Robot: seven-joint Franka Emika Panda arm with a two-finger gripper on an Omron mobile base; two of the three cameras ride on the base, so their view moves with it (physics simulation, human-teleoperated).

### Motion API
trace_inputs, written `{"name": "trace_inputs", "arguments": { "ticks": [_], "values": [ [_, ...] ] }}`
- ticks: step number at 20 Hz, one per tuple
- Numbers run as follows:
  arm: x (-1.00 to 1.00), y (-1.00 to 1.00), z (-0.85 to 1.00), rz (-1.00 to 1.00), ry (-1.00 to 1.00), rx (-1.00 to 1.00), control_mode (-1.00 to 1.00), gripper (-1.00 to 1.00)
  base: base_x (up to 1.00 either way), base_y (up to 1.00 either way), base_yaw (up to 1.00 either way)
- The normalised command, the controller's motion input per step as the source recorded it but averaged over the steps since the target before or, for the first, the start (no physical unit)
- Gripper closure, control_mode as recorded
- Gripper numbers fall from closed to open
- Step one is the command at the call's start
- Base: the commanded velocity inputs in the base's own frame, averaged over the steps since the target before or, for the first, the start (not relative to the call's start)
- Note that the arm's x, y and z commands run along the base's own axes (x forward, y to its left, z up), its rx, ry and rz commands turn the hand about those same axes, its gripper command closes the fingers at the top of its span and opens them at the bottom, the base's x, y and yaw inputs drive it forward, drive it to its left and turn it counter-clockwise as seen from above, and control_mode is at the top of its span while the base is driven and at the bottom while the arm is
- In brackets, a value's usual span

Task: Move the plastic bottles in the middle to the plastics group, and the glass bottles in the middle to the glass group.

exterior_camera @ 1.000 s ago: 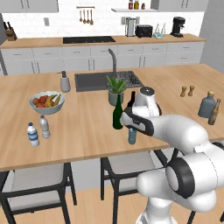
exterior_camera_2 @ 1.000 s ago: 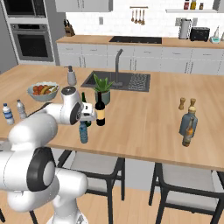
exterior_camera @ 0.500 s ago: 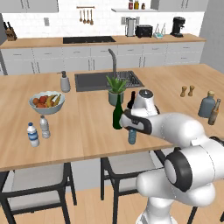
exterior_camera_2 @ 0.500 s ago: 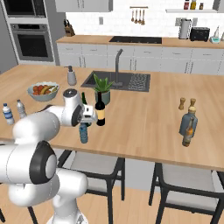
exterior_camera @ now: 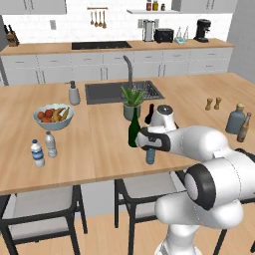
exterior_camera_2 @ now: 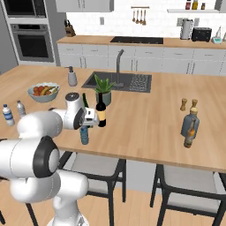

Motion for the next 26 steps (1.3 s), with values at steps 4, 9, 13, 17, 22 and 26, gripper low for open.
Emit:
{"name": "trace_inputs", "arguments": {
  "ticks": [4, 9, 13, 17, 22, 26],
  "values": [
    [0.1, 0.03, -0.12, 0.0, 0.0, 0.0, -1.0, -1.0, 0.0, 0.0, 0.0],
    [0.05, 0.02, -0.1, 0.0, 0.0, 0.0, -1.0, -1.0, 0.0, 0.0, 0.0],
    [-0.01, 0.0, -0.23, 0.0, 0.0, 0.0, -1.0, 1.0, 0.0, 0.0, 0.0],
    [0.0, 0.0, -0.25, 0.0, 0.0, 0.0, -1.0, 1.0, 0.0, 0.0, 0.0],
    [-0.1, 0.0, -0.06, 0.02, 0.03, -0.04, -1.0, 1.0, 0.0, 0.0, 0.0],
    [-0.4, -0.03, 0.18, 0.03, 0.0, -0.01, -1.0, 1.0, 0.0, 0.0, 0.0]
  ]
}}
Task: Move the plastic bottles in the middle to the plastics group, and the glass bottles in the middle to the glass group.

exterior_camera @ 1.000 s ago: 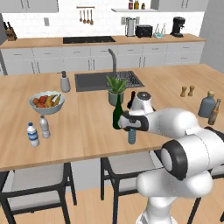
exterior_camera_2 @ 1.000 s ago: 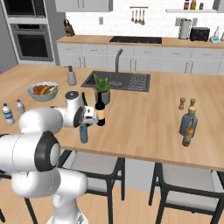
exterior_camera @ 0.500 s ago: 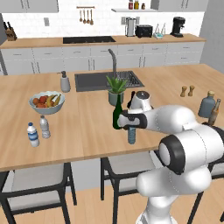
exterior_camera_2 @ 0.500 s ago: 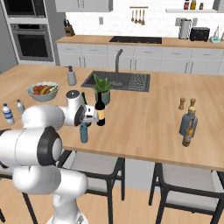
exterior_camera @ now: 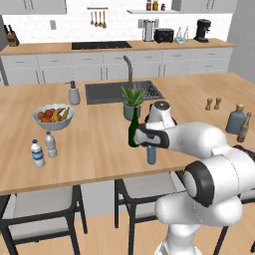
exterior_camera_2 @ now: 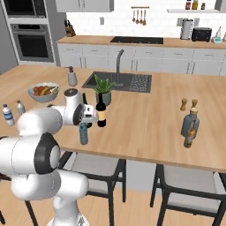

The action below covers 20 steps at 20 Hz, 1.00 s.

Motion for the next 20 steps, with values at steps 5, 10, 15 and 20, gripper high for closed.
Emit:
{"name": "trace_inputs", "arguments": {
  "ticks": [5, 10, 15, 20],
  "values": [
    [-0.57, -0.1, 0.35, 0.02, 0.0, 0.0, -1.0, 1.0, 0.0, 0.0, 0.0],
    [-0.66, 0.07, 0.33, 0.04, -0.08, 0.04, -1.0, 1.0, 0.0, 0.0, 0.0],
    [-0.64, 0.5, 0.16, 0.0, -0.16, 0.03, -1.0, 1.0, 0.0, 0.0, 0.0],
    [-0.51, 0.71, 0.15, 0.0, -0.09, 0.02, -1.0, 1.0, 0.0, 0.0, 0.0]
  ]
}}
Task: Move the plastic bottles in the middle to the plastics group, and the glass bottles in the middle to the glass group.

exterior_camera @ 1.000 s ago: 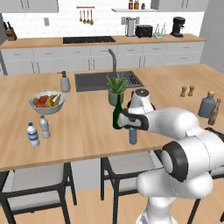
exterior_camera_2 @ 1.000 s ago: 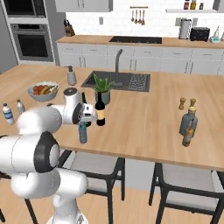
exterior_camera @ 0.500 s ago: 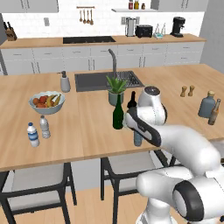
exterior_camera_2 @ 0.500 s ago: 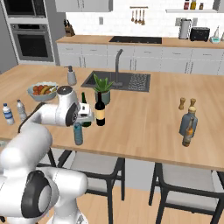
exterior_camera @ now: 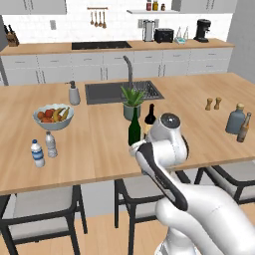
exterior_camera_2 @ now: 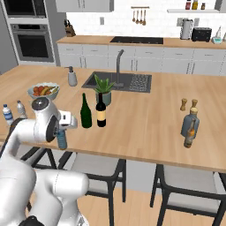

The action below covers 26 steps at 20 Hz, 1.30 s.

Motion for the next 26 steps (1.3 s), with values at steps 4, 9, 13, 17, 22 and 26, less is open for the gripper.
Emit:
{"name": "trace_inputs", "arguments": {
  "ticks": [4, 9, 13, 17, 22, 26],
  "values": [
    [-0.22, 0.95, 0.15, 0.0, -0.07, 0.01, -1.0, 1.0, 0.0, 0.0, 0.0],
    [-0.01, 1.0, 0.24, 0.0, -0.07, 0.0, -1.0, 1.0, 0.0, 0.0, 0.0],
    [0.06, 1.0, 0.29, 0.0, -0.02, 0.02, -1.0, 1.0, 0.0, 0.0, 0.0],
    [0.15, 0.95, 0.28, 0.0, 0.0, 0.07, -1.0, 1.0, 0.0, 0.0, 0.0],
    [0.22, 0.75, 0.41, 0.0, 0.0, 0.04, -1.0, 1.0, 0.0, 0.0, 0.0],
    [0.35, 0.52, 0.28, 0.0, 0.0, 0.0, -1.0, 1.0, 0.0, 0.0, 0.0]
  ]
}}
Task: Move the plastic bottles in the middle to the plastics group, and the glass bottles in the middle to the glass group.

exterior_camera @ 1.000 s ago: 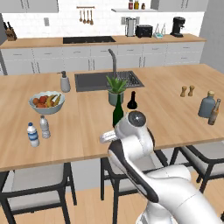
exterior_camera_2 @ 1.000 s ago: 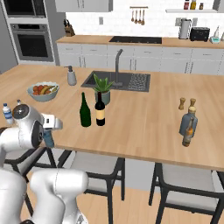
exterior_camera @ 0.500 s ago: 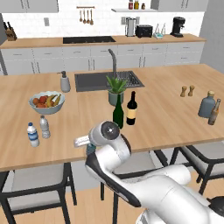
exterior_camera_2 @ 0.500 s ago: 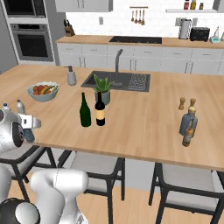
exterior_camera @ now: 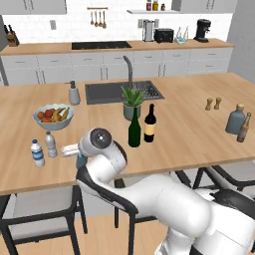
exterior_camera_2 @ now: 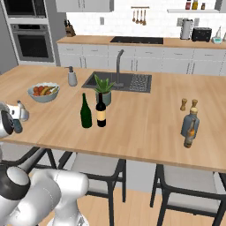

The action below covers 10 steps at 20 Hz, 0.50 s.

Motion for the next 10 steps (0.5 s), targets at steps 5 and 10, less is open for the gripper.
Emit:
{"name": "trace_inputs", "arguments": {
  "ticks": [5, 10],
  "values": [
    [0.32, 0.23, 0.09, 0.05, 0.07, 0.0, -1.0, 1.0, 0.0, 0.0, 0.0],
    [0.28, 0.26, -0.02, 0.08, 0.1, 0.0, -1.0, 1.0, 0.0, 0.0, 0.0]
  ]
}}
